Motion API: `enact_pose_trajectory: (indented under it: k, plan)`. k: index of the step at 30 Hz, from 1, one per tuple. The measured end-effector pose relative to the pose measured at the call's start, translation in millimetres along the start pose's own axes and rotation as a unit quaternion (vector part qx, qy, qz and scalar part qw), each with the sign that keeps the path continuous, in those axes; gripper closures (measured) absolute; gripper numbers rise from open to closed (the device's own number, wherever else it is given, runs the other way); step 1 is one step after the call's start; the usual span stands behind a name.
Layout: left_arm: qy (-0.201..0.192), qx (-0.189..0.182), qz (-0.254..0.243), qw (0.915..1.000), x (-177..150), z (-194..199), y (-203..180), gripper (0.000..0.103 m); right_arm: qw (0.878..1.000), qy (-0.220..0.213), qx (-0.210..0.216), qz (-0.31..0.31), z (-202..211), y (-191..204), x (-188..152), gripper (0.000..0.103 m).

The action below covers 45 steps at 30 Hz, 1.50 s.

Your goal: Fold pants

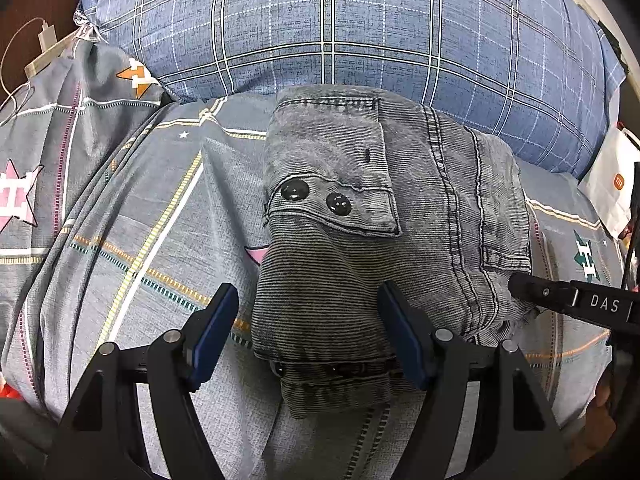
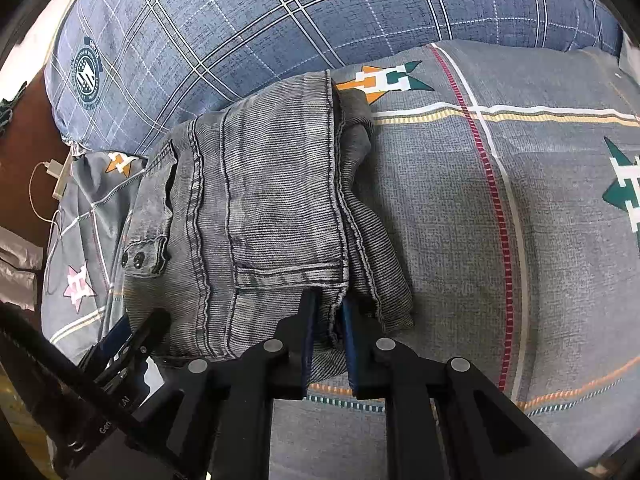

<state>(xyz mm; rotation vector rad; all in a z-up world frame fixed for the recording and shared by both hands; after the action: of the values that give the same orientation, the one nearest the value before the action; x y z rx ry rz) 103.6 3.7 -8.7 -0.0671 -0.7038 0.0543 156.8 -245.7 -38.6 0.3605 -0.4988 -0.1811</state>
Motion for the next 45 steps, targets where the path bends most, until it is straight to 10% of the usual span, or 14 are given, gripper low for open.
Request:
enact_pose_trajectory:
  k: [9,15,34,45]
  plan:
    - [0.01,-0.005,0.004,0.9999,0.0,-2.1,2.9,0.029,0.998,-0.006,-0.043,0.051,-2.4,12.5,-5.8,0.09]
    - [0.016,-0.01,0.02,0.9996,2.1,0.0,6.3,0.029,0.994,-0.04,-0.061,0.076,14.8,23.8,-7.8,0.065]
    - [0.014,-0.004,0.011,0.9998,1.1,-0.5,4.0,0.029,0.98,-0.127,-0.093,0.122,59.3,50.7,-8.1,0.061]
    - [-0.024,-0.086,0.039,0.9952,23.9,26.2,11.6,0.029,0.984,-0.159,-0.022,0.077,74.2,33.6,5.4,0.04]
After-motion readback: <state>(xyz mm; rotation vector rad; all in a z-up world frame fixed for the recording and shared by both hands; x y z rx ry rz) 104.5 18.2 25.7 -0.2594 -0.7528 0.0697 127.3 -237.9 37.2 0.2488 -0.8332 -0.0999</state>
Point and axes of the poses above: each gripper's, at about its wrist camera, not at the fingertips, and z roughly against the way its jaws point, y to its left, x to its top, the point moved 2 cm from there along -z, roughly the way its jaws point, and after that the axes turned 9 degrees about -y, right-handed, at the moved point
